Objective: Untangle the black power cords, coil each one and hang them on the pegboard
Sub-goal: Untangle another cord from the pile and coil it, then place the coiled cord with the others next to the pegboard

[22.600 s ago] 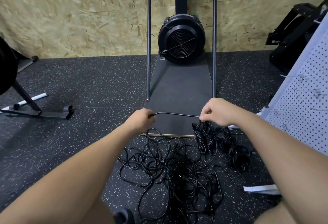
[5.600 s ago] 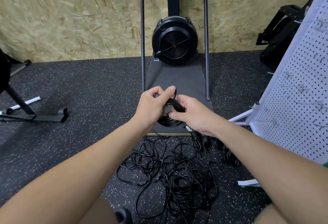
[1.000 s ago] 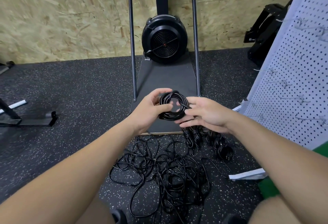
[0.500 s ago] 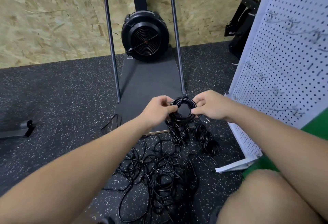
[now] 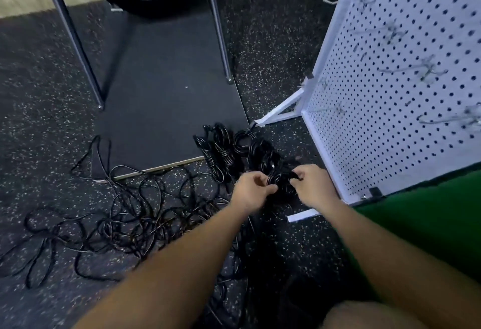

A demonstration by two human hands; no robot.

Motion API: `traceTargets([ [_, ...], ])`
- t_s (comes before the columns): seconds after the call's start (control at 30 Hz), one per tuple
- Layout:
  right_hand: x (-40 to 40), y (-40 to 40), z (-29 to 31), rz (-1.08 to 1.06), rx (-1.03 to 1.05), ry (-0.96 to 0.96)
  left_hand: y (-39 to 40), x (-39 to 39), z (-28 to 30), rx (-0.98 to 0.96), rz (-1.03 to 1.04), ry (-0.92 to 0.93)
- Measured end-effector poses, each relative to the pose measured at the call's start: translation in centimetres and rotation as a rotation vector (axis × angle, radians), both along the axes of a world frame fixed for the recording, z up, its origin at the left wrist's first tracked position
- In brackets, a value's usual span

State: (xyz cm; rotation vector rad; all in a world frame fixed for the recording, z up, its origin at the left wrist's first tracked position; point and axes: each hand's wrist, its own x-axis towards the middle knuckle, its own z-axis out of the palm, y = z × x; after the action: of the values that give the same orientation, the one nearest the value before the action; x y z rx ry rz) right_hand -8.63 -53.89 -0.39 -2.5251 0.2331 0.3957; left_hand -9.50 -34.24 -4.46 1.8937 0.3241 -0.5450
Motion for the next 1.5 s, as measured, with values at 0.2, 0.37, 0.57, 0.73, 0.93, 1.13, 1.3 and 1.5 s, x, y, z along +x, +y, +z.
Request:
traceTargets([
  [0.2,1.7,-2.2,-6.3,0.015,-0.074,0.042,-1.7,1.6,-5.1,0.077,-0.074,0.040],
  [0.37,1.9,-3.2,-7.4,-0.025,-0.051,0.077,1.6,1.7,-6.3,0.075,-0.067,-0.024],
  [0.57,0.5,-0.3,-3.8,0.083,-0.116,-0.168,8.0,0.7,-5.1,0.253,-0.074,-0.044],
  [0.73,-1.5,5.4,-4.7,0.459,0.034,0.047,9.1,-3.0,-4.9,0.400,-0.261,0.030],
  [0.93,-3.2,9.2,-9.3,0.366,0.060,0.278,9.0,-5.5,-5.1,0.460,-0.417,0.035],
  [1.13,-4.2,10.8,-10.4,0.146,0.158,0.291,10.6,-6.0,-4.8,0.370,-0.308,0.009],
  [1.3,-4.1,12.1,-6.7,0.125,0.297,0.295,10.7,-7.1,-2.1,0.308,-0.271,-0.018],
  [1.5,-4.4,14.9,2.8,0.093,0.601,0.208,12.9,-9.1,6.2,0.101,-0.242,-0.100],
])
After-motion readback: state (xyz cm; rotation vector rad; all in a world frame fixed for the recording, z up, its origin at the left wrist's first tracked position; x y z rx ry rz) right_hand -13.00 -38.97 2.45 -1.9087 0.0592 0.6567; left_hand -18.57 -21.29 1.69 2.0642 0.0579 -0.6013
